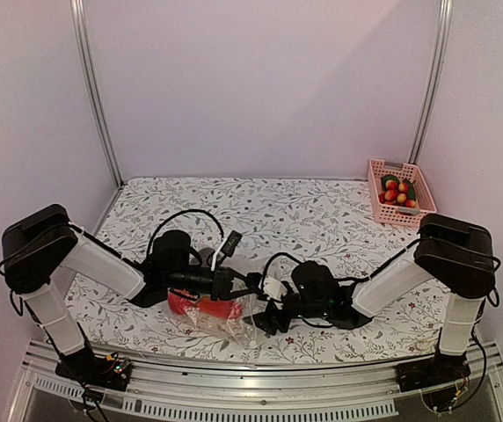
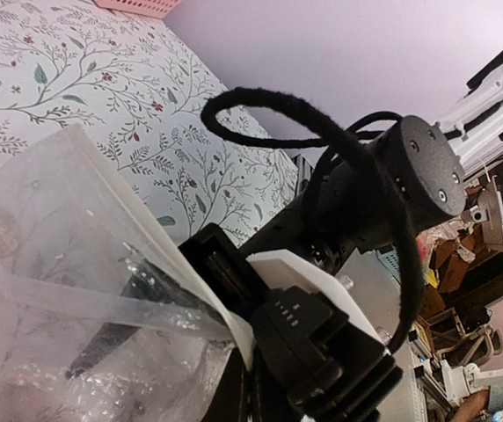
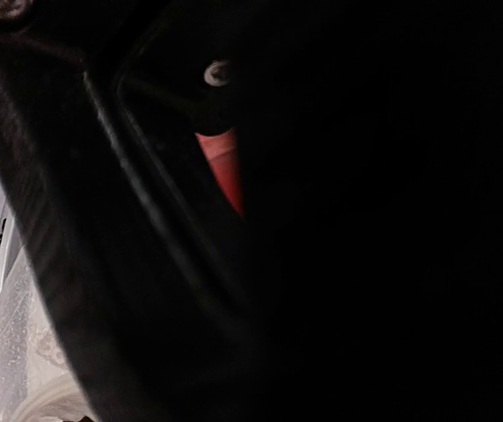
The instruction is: Open the zip-top bag and remove the fake food
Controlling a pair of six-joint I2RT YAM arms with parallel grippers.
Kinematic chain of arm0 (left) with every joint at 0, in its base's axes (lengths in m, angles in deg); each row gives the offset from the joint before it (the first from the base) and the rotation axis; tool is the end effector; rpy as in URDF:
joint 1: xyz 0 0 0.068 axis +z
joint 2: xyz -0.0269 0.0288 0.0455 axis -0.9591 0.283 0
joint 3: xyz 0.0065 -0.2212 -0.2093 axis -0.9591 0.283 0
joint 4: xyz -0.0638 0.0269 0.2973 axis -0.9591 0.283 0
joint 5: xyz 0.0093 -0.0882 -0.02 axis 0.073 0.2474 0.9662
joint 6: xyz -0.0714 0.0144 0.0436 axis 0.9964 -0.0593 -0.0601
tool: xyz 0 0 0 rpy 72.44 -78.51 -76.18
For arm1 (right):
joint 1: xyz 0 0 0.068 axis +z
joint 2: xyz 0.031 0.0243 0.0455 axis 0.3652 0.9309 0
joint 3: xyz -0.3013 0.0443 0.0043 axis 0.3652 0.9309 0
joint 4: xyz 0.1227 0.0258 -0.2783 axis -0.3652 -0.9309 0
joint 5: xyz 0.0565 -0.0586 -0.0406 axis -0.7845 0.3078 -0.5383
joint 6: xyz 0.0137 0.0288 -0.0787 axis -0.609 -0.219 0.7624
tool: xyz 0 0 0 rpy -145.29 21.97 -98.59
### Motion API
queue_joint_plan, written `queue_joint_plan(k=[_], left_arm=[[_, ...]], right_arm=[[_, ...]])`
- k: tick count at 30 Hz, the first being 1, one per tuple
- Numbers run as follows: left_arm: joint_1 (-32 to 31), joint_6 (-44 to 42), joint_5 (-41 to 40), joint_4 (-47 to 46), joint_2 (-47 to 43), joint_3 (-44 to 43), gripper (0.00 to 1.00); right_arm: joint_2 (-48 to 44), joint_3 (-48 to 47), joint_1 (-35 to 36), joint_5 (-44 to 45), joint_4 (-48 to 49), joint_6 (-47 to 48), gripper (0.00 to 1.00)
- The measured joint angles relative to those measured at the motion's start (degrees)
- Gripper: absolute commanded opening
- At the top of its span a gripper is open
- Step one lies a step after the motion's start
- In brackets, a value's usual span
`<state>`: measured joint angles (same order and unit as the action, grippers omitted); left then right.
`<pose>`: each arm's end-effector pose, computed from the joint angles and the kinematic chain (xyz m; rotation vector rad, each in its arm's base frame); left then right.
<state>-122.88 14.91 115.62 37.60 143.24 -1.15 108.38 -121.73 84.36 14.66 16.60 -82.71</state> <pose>0.2038 -0.3093 0.1344 0.7232 2.0113 -1.6418 0.1764 0.3755 0.0791 -1.3043 1.6978 0.7952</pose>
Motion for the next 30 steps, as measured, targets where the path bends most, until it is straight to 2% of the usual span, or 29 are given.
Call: queue_joint_plan(k=[11, 14, 21, 24, 28, 29, 30], left_arm=[[0.0, -0.2, -0.5, -0.3, 0.3, 0.3, 0.0], [-0.3, -1.2, -1.5, 1.2, -1.0, 0.3, 0.04], [-1.2, -4.0, -6.2, 6.7, -7.1, 0.3, 0.3], [-1.2, -4.8, -8.5, 10.2, -10.0, 0.5, 0.48], [-0.9, -6.1, -10.5, 14.0, -14.0, 1.8, 0.65], [-0.6, -6.3, -10.6, 14.8, -15.0, 2.3, 0.8], [-0.2, -6.4, -10.7, 15.6, -16.2, 2.9, 0.85]], right_arm=[[2.6, 1.1, 1.9, 6.8, 7.1, 0.8, 0.73], [2.6, 1.5, 2.3, 7.6, 9.0, 1.0, 0.74], [2.6, 1.5, 3.5, 7.5, 13.7, 1.9, 0.74], [2.6, 1.6, 3.5, 7.4, 15.5, 2.4, 0.75], [2.6, 1.8, 3.7, 7.5, 16.8, 2.8, 0.75], [2.6, 1.8, 3.8, 7.5, 16.8, 2.8, 0.75], [2.6, 1.9, 3.8, 7.5, 17.0, 2.7, 0.75]])
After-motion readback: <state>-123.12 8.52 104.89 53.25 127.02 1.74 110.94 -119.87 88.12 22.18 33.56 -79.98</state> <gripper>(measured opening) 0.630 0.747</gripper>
